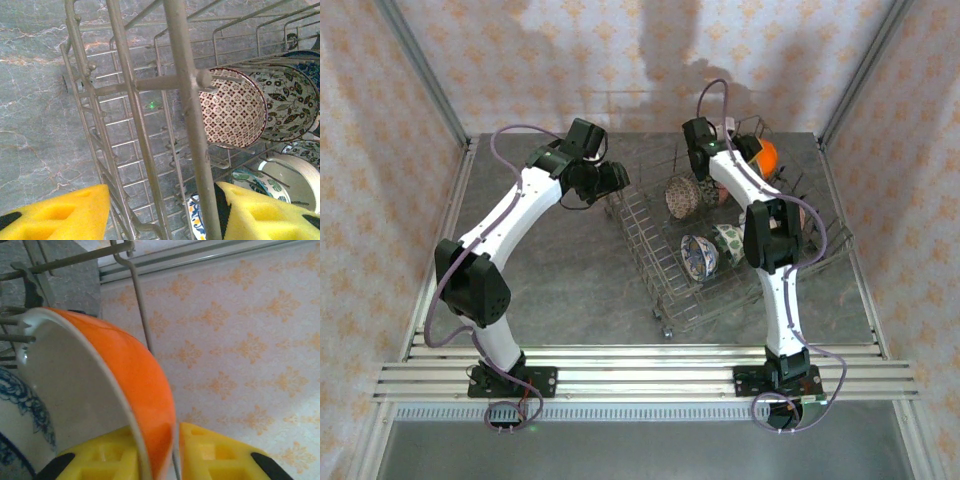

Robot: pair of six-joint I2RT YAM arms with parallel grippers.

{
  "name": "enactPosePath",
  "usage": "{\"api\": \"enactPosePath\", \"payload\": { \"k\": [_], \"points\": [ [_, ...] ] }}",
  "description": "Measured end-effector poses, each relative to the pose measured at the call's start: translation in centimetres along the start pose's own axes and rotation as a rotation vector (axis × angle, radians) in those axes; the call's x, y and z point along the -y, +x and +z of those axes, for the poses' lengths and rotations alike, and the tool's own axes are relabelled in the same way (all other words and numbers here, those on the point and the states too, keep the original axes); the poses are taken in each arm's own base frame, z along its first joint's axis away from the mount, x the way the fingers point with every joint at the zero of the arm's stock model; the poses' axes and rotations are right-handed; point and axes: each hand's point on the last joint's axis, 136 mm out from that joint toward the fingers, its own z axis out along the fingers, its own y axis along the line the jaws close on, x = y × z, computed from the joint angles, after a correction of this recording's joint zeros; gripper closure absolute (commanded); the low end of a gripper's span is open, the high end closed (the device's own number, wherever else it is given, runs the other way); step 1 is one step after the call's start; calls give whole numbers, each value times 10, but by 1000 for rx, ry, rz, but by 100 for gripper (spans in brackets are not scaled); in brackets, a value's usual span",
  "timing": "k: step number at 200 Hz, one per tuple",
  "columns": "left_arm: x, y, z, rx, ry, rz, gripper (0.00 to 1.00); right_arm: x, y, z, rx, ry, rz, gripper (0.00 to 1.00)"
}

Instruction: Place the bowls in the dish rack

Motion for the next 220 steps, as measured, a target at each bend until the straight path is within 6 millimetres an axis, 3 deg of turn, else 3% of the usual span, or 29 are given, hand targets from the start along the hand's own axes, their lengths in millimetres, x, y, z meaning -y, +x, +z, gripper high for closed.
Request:
{"api": "enactPosePath", "payload": {
  "k": [76, 220],
  "points": [
    [0, 0, 0, 7, 5, -10, 43, -5, 6, 5, -8, -105, 5, 44],
    [2, 8, -4, 3, -34, 15, 47, -16, 14, 9, -3, -469, 107, 45]
  ]
}}
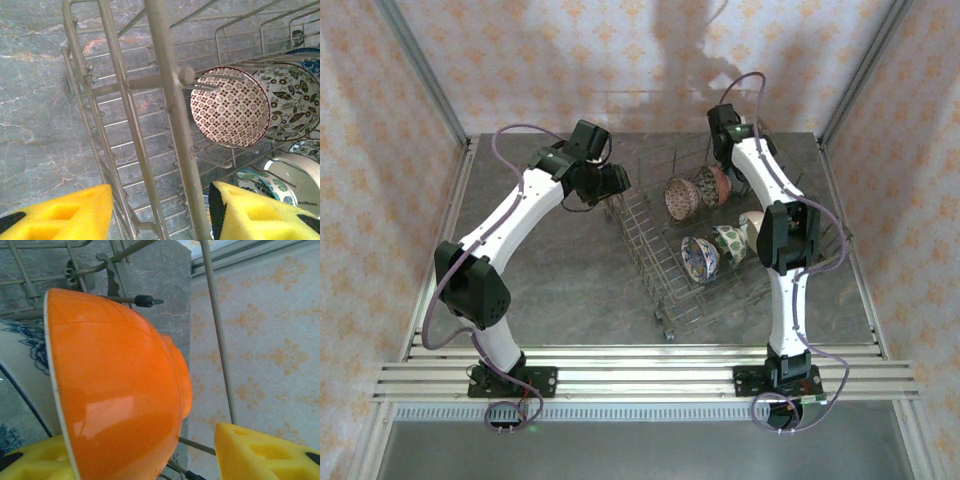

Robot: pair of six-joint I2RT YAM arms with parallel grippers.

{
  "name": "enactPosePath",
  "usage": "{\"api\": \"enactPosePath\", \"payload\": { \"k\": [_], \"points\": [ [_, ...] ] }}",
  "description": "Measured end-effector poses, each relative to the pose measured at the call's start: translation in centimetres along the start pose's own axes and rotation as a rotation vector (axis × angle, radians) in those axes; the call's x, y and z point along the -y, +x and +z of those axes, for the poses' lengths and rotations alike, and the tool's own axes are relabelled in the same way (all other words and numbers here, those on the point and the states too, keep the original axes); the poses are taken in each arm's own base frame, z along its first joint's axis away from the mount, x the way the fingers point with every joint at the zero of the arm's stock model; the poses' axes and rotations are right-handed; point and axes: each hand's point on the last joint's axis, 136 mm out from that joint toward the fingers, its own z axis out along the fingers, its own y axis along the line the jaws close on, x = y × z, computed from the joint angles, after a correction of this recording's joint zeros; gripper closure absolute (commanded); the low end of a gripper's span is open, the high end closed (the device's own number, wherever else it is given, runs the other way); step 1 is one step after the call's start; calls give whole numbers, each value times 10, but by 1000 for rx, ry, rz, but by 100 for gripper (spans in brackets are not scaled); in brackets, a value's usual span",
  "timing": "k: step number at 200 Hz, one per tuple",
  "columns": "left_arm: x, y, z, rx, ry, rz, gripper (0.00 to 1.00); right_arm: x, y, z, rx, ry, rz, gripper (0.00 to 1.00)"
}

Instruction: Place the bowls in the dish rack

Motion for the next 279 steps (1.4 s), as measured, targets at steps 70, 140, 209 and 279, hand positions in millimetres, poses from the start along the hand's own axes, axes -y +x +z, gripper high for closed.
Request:
{"api": "enactPosePath", "payload": {
  "k": [70, 140, 209, 279],
  "points": [
    [4, 1, 2, -12, -18, 6, 58, -5, 2, 5, 3, -129, 35, 51],
    [8, 0, 1, -9, -11, 7, 69, -7, 5, 10, 2, -214, 68, 58],
    [8, 0, 1, -9, -12, 5, 73, -4, 7, 2, -16, -261, 100, 50],
    [9, 0, 1, -5, -16, 8, 79, 1, 4, -4, -18, -265, 108, 58]
  ]
}}
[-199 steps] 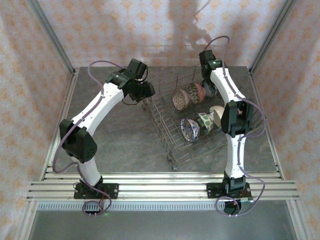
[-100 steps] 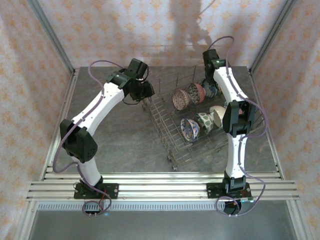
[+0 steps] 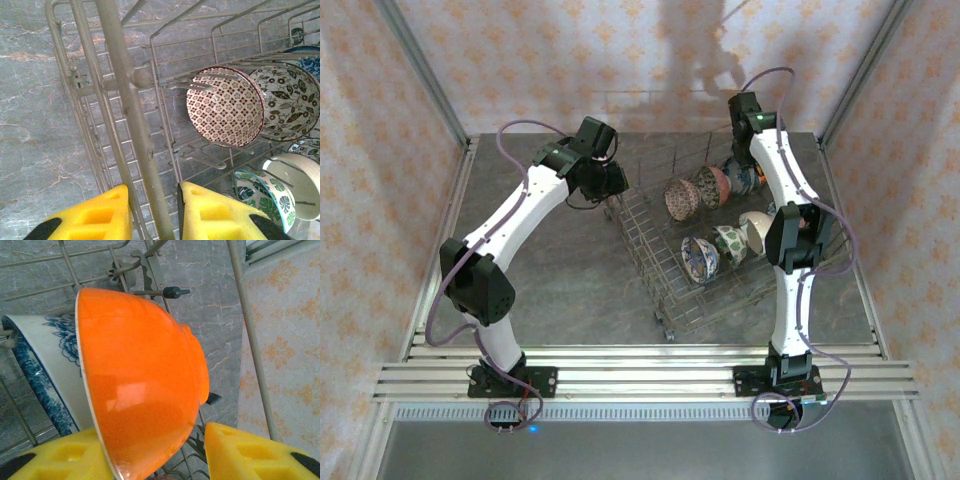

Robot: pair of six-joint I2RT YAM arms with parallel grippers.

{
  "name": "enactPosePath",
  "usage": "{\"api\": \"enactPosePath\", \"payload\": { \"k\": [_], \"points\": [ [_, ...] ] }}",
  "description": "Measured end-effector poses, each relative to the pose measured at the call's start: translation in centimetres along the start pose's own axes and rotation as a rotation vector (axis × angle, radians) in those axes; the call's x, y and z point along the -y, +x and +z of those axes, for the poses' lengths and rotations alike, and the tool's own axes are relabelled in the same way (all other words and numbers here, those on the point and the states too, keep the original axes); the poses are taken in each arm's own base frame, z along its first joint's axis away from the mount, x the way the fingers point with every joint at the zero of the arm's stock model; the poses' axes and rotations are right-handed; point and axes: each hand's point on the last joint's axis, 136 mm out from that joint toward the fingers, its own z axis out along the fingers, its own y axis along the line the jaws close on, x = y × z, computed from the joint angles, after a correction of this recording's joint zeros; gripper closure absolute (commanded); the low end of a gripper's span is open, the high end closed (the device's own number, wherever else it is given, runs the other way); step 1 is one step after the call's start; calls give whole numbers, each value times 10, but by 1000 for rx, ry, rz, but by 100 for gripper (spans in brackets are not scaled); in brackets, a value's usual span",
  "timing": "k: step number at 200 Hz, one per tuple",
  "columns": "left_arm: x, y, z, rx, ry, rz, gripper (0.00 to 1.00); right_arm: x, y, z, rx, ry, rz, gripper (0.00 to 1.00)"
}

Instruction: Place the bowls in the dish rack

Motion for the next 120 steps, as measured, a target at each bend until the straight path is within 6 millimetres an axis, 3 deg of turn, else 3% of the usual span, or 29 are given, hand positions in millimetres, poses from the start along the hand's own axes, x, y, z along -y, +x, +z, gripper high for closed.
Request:
{"api": "enactPosePath", "payload": {
  "k": [44, 120],
  "points": [
    [0, 0, 0, -7, -8, -1, 86, -4, -1, 7, -10, 17, -5, 76],
    [0, 0, 0, -1, -16, 2, 91, -2, -1, 12, -19, 35, 4, 81]
  ]
}}
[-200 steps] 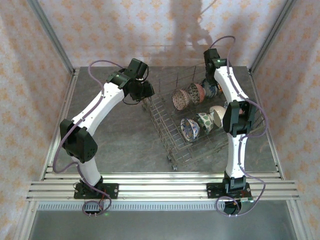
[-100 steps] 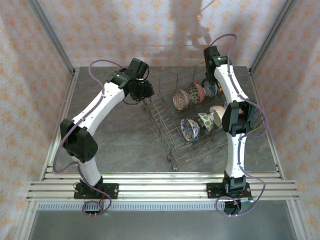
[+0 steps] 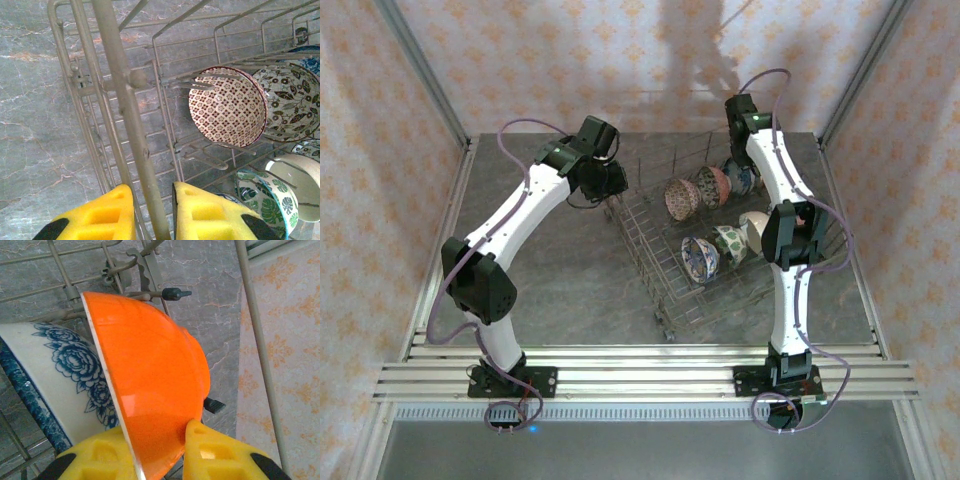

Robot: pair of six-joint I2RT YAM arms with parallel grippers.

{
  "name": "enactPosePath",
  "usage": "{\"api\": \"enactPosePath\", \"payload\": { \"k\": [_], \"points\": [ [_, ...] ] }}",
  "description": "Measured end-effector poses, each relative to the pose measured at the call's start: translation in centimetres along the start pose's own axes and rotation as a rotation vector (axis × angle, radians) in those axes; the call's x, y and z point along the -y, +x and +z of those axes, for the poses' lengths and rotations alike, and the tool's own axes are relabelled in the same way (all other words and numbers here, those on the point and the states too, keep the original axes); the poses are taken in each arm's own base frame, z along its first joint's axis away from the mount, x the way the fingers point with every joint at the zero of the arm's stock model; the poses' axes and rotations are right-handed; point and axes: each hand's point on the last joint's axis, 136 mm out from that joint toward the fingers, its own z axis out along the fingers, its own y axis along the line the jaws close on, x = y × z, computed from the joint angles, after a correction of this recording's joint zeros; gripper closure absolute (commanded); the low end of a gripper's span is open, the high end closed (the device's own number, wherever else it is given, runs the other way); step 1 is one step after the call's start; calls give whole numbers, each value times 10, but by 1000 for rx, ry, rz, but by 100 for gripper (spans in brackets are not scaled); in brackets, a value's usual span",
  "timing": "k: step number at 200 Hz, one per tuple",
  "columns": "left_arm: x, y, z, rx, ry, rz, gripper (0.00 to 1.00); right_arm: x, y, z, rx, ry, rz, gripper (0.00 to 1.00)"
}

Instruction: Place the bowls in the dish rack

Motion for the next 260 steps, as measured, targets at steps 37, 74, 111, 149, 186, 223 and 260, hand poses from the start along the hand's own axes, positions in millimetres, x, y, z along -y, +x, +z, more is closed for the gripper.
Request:
{"api": "enactPosePath", "payload": {
  "k": [37, 74, 111, 149, 186, 223, 260],
  "points": [
    [0, 0, 0, 3, -4, 3, 92, -2, 1, 7, -11, 4, -12, 85],
    [1, 0, 0, 2, -8, 3, 93, -2, 1, 13, -16, 6, -9, 85],
    [1, 0, 0, -4, -15, 4, 94, -1, 0, 14, -16, 14, -24, 83],
    [0, 0, 0, -10, -22, 3, 95, -1, -2, 14, -10, 17, -34, 68],
    [1, 0, 0, -14, -26, 4, 95, 6, -4, 12, -5, 23, -36, 52],
    [1, 0, 1, -27, -38, 9, 98, 9, -5, 9, -1, 23, -29, 45],
    [0, -1, 1, -34, -47, 20, 100, 13, -8, 4, 10, 25, -14, 38]
  ]
}}
